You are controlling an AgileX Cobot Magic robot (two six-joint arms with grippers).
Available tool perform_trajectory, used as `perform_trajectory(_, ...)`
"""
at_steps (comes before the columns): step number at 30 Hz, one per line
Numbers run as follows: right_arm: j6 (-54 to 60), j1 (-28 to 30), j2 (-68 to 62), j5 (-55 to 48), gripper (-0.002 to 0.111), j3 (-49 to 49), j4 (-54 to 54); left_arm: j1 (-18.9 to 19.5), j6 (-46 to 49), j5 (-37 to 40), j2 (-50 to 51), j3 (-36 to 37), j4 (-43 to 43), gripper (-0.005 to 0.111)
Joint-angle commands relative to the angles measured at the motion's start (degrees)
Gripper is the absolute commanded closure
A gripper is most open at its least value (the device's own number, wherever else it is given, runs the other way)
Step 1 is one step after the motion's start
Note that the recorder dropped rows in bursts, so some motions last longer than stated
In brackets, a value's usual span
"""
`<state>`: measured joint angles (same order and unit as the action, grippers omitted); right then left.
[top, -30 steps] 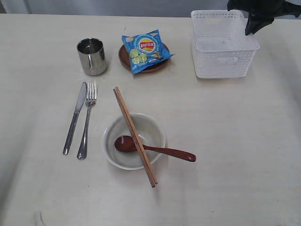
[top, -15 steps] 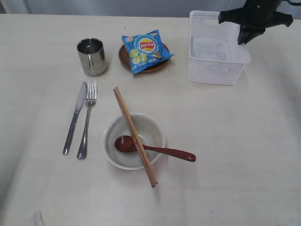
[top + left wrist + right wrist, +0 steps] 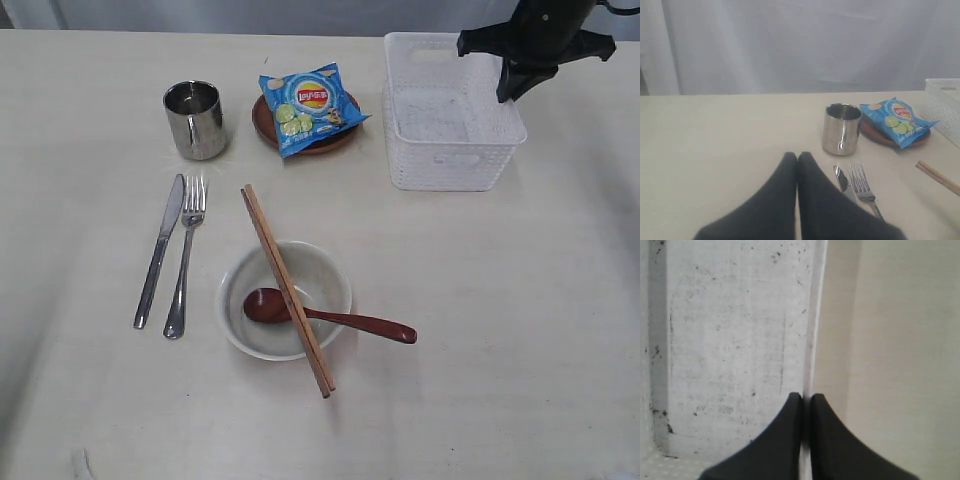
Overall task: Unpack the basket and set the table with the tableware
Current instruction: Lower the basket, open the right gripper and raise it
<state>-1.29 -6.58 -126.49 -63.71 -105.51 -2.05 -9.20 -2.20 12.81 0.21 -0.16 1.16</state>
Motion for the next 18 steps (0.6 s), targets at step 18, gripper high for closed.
perform_trajectory(18, -1.0, -0.9, 3.0, -2.6, 0.065, -0.1, 2.0, -0.1, 0.0, -0.6, -0.2, 0.2, 0.6, 0.107)
